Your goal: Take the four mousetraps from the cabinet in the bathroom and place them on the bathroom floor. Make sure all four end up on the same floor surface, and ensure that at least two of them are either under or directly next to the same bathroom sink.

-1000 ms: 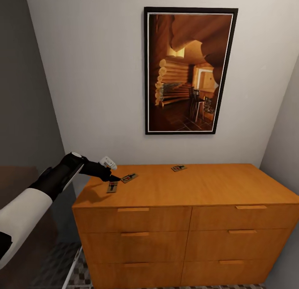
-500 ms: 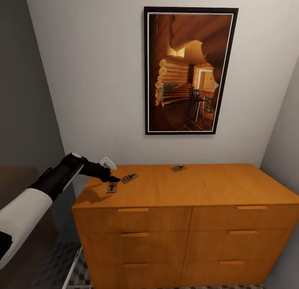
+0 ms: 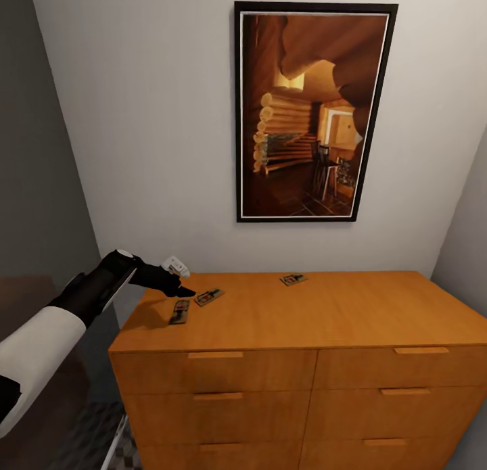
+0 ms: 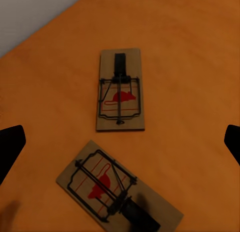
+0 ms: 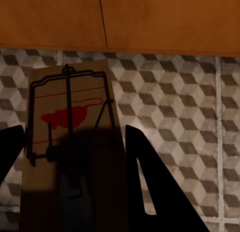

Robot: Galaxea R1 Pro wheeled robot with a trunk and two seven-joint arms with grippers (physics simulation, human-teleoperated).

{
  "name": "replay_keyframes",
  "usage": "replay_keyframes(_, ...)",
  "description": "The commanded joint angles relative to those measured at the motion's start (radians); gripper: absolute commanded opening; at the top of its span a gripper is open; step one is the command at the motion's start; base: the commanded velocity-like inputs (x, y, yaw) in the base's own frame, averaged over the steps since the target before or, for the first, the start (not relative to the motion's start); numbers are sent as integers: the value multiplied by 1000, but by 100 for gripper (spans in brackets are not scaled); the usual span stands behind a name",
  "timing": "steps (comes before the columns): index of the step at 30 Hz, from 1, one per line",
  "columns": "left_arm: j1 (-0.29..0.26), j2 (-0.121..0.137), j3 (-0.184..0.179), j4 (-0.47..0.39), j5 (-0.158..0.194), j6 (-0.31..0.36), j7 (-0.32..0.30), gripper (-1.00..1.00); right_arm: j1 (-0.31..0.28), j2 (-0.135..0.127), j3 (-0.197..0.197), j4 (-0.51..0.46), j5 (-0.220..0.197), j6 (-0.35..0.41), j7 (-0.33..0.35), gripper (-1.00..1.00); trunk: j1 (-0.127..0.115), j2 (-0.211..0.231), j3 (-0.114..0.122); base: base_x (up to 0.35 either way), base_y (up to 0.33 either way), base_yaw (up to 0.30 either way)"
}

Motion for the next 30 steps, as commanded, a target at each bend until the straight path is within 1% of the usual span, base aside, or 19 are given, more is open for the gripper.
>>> replay_keyframes(1, -1, 1, -2, -1, -1, 6, -2, 100, 0, 0, 1, 1, 3, -3, 2, -100, 0, -1, -1, 31, 0, 0)
replay_keyframes(22, -1, -3, -2, 11, 0, 4, -2, 100, 8, -1, 0, 1, 3, -4, 6, -100, 0, -1, -1, 3, 0, 0)
replay_keyframes(27, -1, -4, -2, 15, 1, -38, -2, 100, 8, -1, 0, 1, 3, -4, 5, -100, 0, -1, -1, 0, 0, 0)
replay_keyframes(30, -1, -4, -2, 25, 1, -50, -2, 100, 8, -1, 0, 1, 3, -4, 5, -100, 0, -1, -1, 0, 0, 0)
